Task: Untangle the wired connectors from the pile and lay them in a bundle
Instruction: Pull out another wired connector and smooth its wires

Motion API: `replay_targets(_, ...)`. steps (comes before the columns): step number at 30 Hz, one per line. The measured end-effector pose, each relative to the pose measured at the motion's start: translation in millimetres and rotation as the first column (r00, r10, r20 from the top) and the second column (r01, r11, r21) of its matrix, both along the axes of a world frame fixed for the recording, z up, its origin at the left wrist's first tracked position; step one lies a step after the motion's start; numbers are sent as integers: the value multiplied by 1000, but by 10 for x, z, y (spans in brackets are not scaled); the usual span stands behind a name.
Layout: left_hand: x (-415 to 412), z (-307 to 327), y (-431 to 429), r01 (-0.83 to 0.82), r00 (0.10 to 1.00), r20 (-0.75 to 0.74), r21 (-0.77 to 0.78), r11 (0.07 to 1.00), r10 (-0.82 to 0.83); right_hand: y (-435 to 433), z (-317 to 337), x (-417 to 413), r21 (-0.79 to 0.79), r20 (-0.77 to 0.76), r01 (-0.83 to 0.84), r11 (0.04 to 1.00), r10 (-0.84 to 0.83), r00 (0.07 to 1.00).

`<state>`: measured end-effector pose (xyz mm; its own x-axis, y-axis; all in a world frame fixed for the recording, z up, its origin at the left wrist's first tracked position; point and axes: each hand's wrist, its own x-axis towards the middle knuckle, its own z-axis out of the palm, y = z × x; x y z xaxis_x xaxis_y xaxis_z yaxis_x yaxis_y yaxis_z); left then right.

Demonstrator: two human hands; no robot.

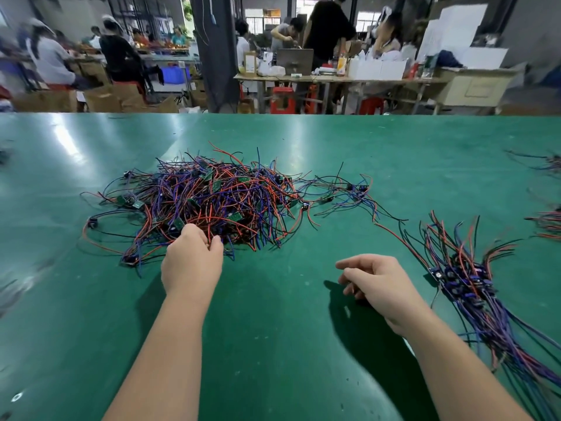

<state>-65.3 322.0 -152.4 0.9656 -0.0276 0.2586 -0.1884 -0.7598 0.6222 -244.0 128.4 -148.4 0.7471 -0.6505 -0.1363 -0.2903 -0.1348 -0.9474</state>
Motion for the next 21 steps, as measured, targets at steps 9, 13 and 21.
replay_targets(9, -204, 132, -148, 213, 974, 187, -553, 806, -128, 19, 21, -1, 68, 33, -19, 998, 17, 999)
replay_targets(13, -634, 206, -351, 576, 789, 511, -424, 699, -341, 65, 42, 43, 351, 145, -97, 931, 48, 988)
replay_targets(21, -1164, 26, -606, 935, 330, 441, -32, 353, -835, 134, 115, 55, 515, 322, -310, 799, 155, 934)
